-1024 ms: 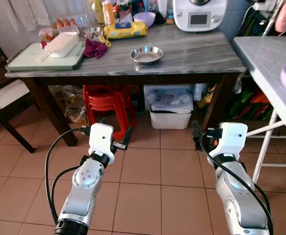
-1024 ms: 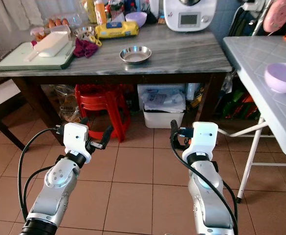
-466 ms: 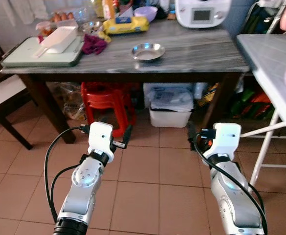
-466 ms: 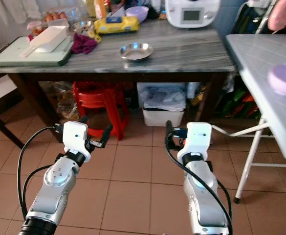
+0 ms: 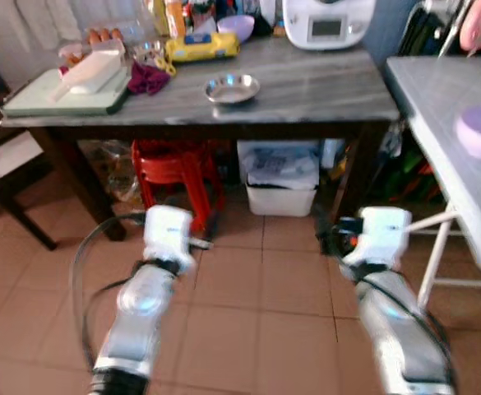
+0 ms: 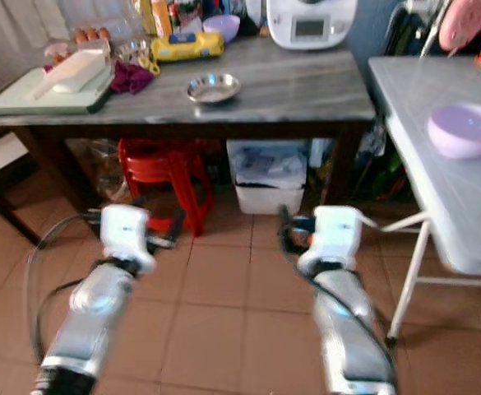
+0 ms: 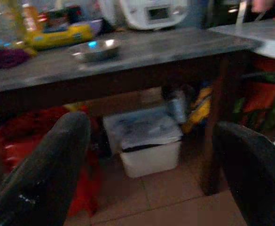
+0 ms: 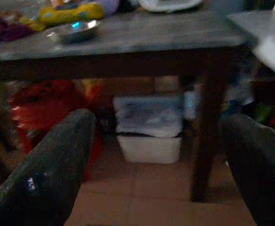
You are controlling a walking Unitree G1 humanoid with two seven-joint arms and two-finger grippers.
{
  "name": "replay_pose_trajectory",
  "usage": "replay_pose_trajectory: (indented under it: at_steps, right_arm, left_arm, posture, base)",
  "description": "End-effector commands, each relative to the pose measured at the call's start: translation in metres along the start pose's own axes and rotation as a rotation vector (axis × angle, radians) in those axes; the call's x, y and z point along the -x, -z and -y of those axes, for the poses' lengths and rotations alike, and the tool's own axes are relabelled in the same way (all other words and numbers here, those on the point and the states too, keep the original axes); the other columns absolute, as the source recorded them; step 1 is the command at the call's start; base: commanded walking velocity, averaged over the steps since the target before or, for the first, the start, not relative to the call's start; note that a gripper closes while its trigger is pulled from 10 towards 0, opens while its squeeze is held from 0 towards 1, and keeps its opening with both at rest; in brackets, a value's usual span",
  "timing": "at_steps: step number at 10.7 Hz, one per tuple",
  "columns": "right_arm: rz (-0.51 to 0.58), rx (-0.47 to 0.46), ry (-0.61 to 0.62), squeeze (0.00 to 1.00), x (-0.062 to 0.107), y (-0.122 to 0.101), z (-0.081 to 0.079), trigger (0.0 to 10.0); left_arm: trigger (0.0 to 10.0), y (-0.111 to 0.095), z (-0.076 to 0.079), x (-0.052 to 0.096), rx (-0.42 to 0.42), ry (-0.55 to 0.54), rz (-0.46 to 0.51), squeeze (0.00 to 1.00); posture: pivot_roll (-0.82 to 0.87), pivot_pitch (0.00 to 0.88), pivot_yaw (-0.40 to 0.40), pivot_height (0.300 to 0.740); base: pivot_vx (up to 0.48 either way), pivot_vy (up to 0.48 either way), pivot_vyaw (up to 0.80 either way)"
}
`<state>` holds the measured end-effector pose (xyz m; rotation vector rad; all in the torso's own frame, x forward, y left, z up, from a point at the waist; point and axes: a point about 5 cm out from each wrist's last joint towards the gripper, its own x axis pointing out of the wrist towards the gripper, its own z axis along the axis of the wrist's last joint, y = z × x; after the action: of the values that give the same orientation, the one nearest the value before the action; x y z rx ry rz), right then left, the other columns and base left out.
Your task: Setting the table
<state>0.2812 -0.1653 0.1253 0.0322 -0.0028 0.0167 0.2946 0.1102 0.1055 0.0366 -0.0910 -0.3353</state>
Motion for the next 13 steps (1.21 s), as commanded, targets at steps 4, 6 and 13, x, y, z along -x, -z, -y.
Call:
replay_pose_trajectory:
  at_steps: [4,6,13]
  right_arm:
    - [0.011,-0.024,-0.021,0.00,-0.0008,-0.0026,-0.0070,10.0]
    - [0.011,-0.026,-0.016,0.00,-0.0009,-0.0025,-0.0068,10.0]
    - [0.004,-0.022,-0.008,0.00,-0.0002,0.0004,-0.0069,10.0]
  left_arm:
    - [10.0,0.0001,-0.0087,0.0016,-0.014,-0.011,-0.005,0.00]
    - [10.0,-0.0004,-0.0085,0.0015,-0.015,-0.010,-0.004,0.00]
    - [10.0,-0.0005,-0.0078,0.0038,-0.001,-0.005,0.003,0.00]
  posture:
    - [-0.20,0.076,0.080,0.740]
    - [-0.20,0.078,0.082,0.740]
    - [-0.19,0.085,0.085,0.740]
  base:
    - [0.000,-0.355,0.00]
    - [0.000,-0.354,0.00]
    - [0.000,-0.302,0.00]
